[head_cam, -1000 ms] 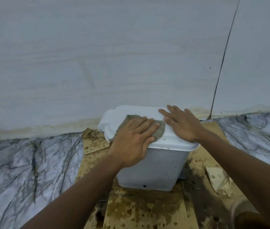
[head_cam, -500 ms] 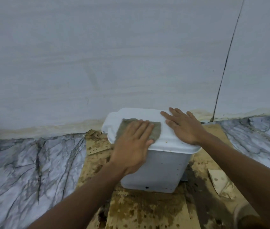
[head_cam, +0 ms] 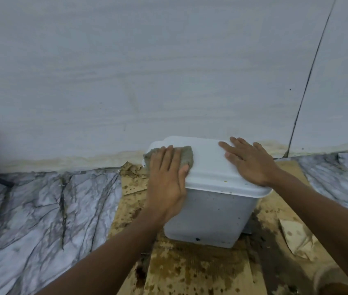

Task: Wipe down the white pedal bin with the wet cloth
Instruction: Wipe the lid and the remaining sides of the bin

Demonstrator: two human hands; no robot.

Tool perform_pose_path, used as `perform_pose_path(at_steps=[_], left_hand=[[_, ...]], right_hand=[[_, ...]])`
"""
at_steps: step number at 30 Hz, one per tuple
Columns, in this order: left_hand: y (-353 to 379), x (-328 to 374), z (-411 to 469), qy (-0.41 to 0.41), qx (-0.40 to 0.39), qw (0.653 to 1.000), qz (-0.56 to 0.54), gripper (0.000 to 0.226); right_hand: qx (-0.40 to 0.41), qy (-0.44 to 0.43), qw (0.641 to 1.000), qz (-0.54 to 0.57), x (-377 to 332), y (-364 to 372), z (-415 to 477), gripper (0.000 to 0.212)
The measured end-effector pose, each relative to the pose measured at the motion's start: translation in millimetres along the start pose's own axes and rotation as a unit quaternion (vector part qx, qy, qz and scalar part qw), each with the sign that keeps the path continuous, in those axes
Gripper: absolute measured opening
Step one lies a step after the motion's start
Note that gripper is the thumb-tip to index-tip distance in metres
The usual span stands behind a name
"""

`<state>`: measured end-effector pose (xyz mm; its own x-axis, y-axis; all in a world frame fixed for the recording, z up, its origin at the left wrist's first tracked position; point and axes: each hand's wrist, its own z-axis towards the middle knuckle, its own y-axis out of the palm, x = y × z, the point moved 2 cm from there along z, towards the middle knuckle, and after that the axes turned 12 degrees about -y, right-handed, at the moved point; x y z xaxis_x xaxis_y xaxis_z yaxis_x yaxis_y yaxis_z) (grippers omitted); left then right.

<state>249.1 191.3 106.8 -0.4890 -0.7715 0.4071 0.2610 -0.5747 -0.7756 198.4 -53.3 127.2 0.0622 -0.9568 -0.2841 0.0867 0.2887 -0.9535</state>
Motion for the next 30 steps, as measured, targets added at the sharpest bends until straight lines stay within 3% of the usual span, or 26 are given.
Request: perform_pose_path(at_steps=[7, 13, 19, 24, 27, 30], left_hand=[[23.1, 28.9, -27.9, -0.034, 0.006, 0.999, 0.009, 0.057], [13.3, 35.2, -3.3, -0.139, 0.004, 0.990, -0.019, 0.058], [22.9, 57.0, -23.4, -0.128, -0.012, 0.991, -0.035, 0.054], [15.7, 49.3, 5.5, -0.206, -0.005, 0.978, -0.034, 0.049], [19.3, 56.3, -1.4, -0.186, 0.018, 0.982, -0.019, 0.049], [22.3, 60.6, -12.3, -0.116, 0.031, 0.993, -0.005, 0.050]], right_hand=[[0.001, 0.004, 1.000, -0.009, -1.6, 0.8, 0.3, 0.050], [0.000, 0.004, 1.000, -0.008, -0.5, 1.5, 0.6, 0.050], [0.000, 0.005, 1.000, -0.006, 0.6, 2.0, -0.5, 0.051], [0.002, 0.003, 1.000, -0.005, 0.7, 1.9, 1.7, 0.050], [0.003, 0.005, 1.000, -0.006, 1.5, 0.6, -0.8, 0.050], [-0.002, 0.009, 1.000, -0.004, 2.2, 0.3, -2.7, 0.050]])
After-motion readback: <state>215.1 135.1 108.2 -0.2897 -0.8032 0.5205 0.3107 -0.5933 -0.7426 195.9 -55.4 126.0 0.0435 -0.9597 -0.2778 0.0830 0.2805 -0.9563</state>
